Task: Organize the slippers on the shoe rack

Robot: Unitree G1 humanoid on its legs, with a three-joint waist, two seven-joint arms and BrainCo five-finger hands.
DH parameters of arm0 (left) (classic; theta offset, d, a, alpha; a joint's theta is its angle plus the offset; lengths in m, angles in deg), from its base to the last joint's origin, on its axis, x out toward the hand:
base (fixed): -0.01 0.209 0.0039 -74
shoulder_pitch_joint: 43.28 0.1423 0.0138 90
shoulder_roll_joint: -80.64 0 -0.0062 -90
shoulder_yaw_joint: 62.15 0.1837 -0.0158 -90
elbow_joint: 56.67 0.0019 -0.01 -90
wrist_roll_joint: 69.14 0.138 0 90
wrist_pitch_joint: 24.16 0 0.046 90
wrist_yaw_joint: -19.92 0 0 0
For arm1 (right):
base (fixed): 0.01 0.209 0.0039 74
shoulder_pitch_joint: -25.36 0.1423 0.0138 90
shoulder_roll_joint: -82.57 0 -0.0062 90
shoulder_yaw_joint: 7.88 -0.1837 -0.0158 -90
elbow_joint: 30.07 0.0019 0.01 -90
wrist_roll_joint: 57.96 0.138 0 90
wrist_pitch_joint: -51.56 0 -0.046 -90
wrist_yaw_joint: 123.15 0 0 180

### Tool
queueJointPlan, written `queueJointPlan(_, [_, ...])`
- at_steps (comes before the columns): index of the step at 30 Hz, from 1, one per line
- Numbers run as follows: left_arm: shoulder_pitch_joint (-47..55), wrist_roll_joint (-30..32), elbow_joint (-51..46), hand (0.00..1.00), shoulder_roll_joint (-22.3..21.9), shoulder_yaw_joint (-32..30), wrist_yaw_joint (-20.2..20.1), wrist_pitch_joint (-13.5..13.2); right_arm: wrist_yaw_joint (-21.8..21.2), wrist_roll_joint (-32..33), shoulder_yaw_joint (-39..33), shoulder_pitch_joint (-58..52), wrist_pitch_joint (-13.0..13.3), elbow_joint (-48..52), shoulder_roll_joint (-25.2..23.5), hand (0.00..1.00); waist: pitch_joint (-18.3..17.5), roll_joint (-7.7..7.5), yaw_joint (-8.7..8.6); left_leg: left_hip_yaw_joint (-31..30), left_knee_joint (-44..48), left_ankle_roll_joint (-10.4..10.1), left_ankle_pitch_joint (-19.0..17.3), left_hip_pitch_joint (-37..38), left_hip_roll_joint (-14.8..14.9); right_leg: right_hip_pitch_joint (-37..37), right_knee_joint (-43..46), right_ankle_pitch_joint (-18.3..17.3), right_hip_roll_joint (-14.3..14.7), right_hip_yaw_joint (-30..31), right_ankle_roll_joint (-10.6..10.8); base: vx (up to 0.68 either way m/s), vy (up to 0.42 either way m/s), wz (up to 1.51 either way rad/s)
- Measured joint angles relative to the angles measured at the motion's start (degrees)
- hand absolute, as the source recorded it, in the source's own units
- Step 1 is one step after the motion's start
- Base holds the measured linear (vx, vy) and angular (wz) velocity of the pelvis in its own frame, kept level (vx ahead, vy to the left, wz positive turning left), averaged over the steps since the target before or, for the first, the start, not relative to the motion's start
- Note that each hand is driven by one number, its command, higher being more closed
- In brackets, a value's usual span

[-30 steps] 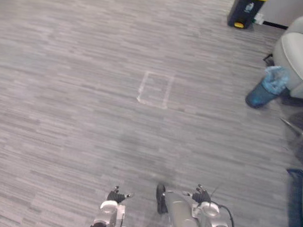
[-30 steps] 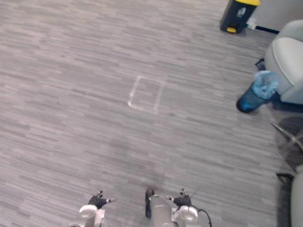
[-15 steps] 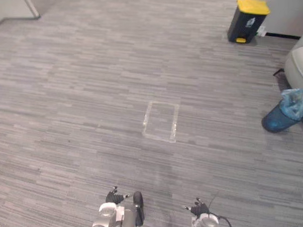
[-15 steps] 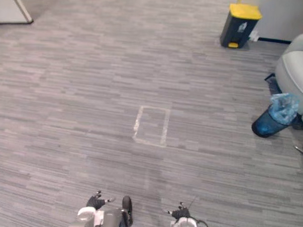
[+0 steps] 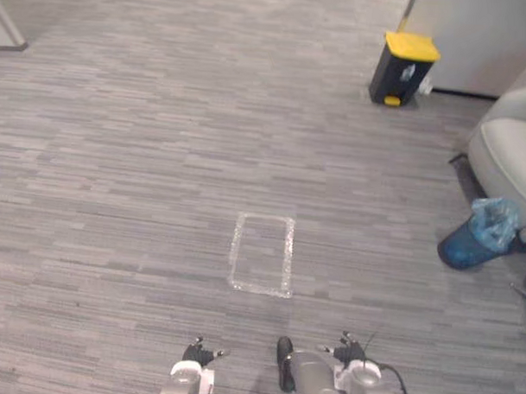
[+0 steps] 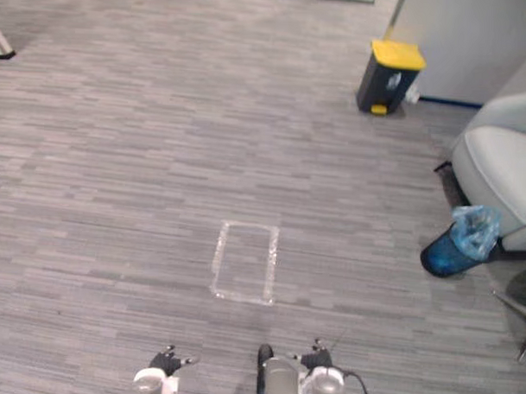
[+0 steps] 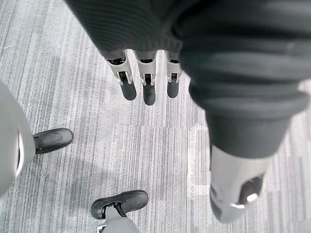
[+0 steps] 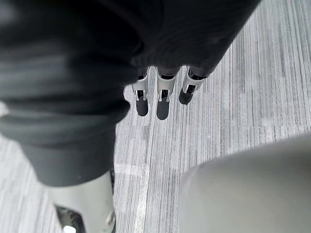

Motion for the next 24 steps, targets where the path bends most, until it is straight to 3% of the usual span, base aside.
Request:
queueJointPlan(1, [1.20,0.15,-0.87,0.00,-0.19,-1.32,-0.29,0.07,-0.20,0.44,0.20,-1.28,-0.12,0.27,-0.54,0.00,-0.73,0.45,0.28,-0.75,8.37,-2.44,-1.45,-2.36,1.32,2.95,-1.91,-1.84,-0.11,-1.53,-1.56,0.43,-0.271,0.24])
queueJointPlan(2, [1.83,0.31,-2.36,0.00,-1.34,-2.40,-0.53,0.08,0.04,0.89,0.31,-3.07,0.00,1.98,-0.17,0.00,-1.92,2.44,-0.21,-1.60,23.61,-6.28,-0.66,-9.25,5.46,6.27,-5.25,-2.31,1.88,-2.88,-1.47,0.43,-0.200,0.22])
queueJointPlan(3, [2.19,0.28,-3.77,0.00,-2.07,-3.64,-0.57,0.04,0.09,1.16,1.01,-3.31,-0.13,2.20,0.37,0.00,-2.14,3.48,0.59,-1.17,35.09,-8.44,0.62,-14.62,8.51,8.90,-7.11,-2.68,3.58,-2.84,-2.50,0.56,-0.200,0.06])
queueJointPlan(4, [2.46,0.26,-4.42,0.00,-2.18,-4.35,-0.55,0.06,0.12,1.22,2.22,-3.24,-0.32,2.15,0.62,0.00,-1.93,3.64,0.80,-0.36,40.89,-8.08,0.51,-17.27,10.36,10.99,-8.20,-2.99,4.53,-2.60,-3.74,0.44,-0.100,-0.56])
queueJointPlan(5, [3.17,0.16,-5.63,0.00,-1.90,-4.35,-0.47,0.07,0.11,1.26,2.88,-3.25,-0.50,1.95,0.25,0.00,-1.71,3.01,1.68,2.77,43.93,-5.00,-1.31,-20.46,12.42,15.94,-10.60,-3.70,5.32,-0.44,-4.92,0.53,-0.079,-0.62])
queueJointPlan(8, [3.08,-0.15,-6.27,0.00,-1.90,-4.19,-0.49,-0.03,0.15,1.28,2.58,-2.80,-0.70,1.07,-0.15,0.00,-1.47,2.69,2.94,6.68,37.14,-2.69,-3.43,-23.31,11.83,20.99,-14.75,-3.67,4.83,3.51,-4.86,0.42,0.039,-0.83])
queueJointPlan(10, [2.77,-0.19,-6.03,0.00,-1.97,-4.14,-0.43,-0.07,0.28,1.30,1.88,-2.51,-0.96,0.00,-0.23,0.00,-1.26,2.43,3.02,5.99,22.65,-2.52,-3.43,-25.78,8.10,25.32,-18.80,-3.58,3.11,7.01,-4.25,0.44,0.145,-0.83])
queueJointPlan(11, [2.52,-0.20,-5.89,0.00,-1.90,-3.81,-0.44,-0.12,0.25,1.30,0.94,-2.47,-1.17,-0.30,-0.38,0.00,-1.11,2.28,3.07,2.90,14.96,-3.21,-2.06,-26.71,5.55,27.02,-20.63,-3.60,2.08,8.19,-3.75,0.45,0.212,-0.72])
queueJointPlan(12, [2.27,-0.22,-5.47,0.00,-1.86,-2.75,-0.44,-0.19,0.23,1.26,-0.04,-2.50,-1.21,-0.92,-0.33,0.00,-1.30,2.70,3.35,-3.03,4.37,-5.14,2.02,-27.69,3.09,28.25,-23.09,-3.72,1.30,10.22,-2.90,0.44,0.243,-0.85])
queueJointPlan(13, [2.12,-0.28,-5.41,0.00,-1.75,-1.66,-0.42,-0.33,0.22,1.25,0.00,-2.39,-1.21,-1.44,0.06,0.00,-1.20,3.35,3.80,-5.55,0.63,-6.03,4.69,-28.94,2.64,28.86,-24.12,-4.16,1.29,11.68,-2.03,0.45,0.310,-0.98])
queueJointPlan(14, [1.99,-0.27,-5.36,0.00,-1.61,-1.02,-0.43,-0.58,0.12,1.21,0.07,-2.39,-1.25,-2.39,0.78,0.00,-1.31,3.97,4.01,-6.74,0.84,-5.38,9.35,-30.03,2.83,29.37,-24.42,-5.11,1.36,13.40,-0.58,0.40,0.303,-0.93])
queueJointPlan(15, [1.73,-0.27,-4.50,0.00,-1.01,-0.57,-0.46,-0.70,0.12,1.17,0.02,-2.21,-1.31,-2.63,0.90,0.00,-1.53,3.98,4.14,-6.35,1.73,-2.26,12.13,-29.66,2.24,30.07,-24.26,-5.78,0.78,14.88,0.52,0.65,0.421,-0.78])
queueJointPlan(16, [0.95,-0.24,-3.00,0.00,0.21,0.72,-0.45,-0.73,0.01,1.09,0.00,-2.23,-1.29,-2.81,0.21,0.00,-1.56,1.89,3.32,-4.42,2.23,-0.34,10.56,-28.86,0.59,29.48,-22.26,-5.79,-1.49,15.03,1.41,0.55,0.317,-0.52])
queueJointPlan(18, [0.55,-0.20,-2.31,0.00,1.54,1.47,-0.55,-0.76,0.03,1.15,-0.30,-2.83,-1.30,-2.86,-0.45,0.00,-1.72,0.57,3.37,-1.79,2.43,1.23,9.16,-27.92,-0.53,27.04,-17.06,-5.60,-2.90,15.51,1.75,0.52,0.282,-0.40])
queueJointPlan(19, [0.20,-0.18,-1.98,0.00,1.74,1.52,-0.52,-0.76,0.06,1.05,-0.31,-2.88,-1.39,-3.03,-0.46,0.00,-1.60,0.46,3.49,-0.10,2.31,2.02,8.63,-26.69,-0.81,25.22,-12.73,-4.86,-3.16,16.55,3.27,0.41,0.227,-0.65])
queueJointPlan(20, [0.06,-0.14,-1.43,0.00,2.05,1.95,-0.52,-0.54,-0.07,0.75,-0.31,-2.33,-1.43,-3.10,-0.26,0.00,-1.22,0.69,3.48,1.68,1.29,2.74,8.18,-24.18,-0.80,22.81,-7.17,-3.64,-3.15,17.34,6.68,0.36,0.195,-0.82])
queueJointPlan(21, [0.11,-0.07,-0.92,0.00,2.57,2.89,-0.53,-0.49,-0.06,-0.19,-0.31,-1.55,-1.35,-3.15,-0.16,0.00,-0.52,1.13,3.51,3.25,-0.01,3.37,7.78,-21.31,-0.54,21.26,-1.92,-3.39,-3.04,17.43,8.53,0.30,0.158,-0.97])
queueJointPlan(22, [0.13,-0.07,-0.02,0.00,3.34,3.75,-0.50,-0.20,-0.07,-1.15,-0.20,-0.96,-1.15,-3.14,-0.02,0.00,0.14,1.87,3.51,4.66,-1.31,3.84,7.48,-17.88,-0.17,19.17,2.99,-4.96,-2.68,16.04,7.78,0.32,0.152,-1.05])
queueJointPlan(24, [-0.05,-0.12,0.73,0.00,4.10,4.96,-0.43,0.07,-0.06,-1.14,0.21,-0.62,-1.06,-2.36,0.56,0.00,0.51,3.10,3.50,5.79,-4.23,3.90,7.42,-13.21,0.99,16.08,4.14,-7.75,-1.82,11.05,4.96,0.23,0.070,-0.89])
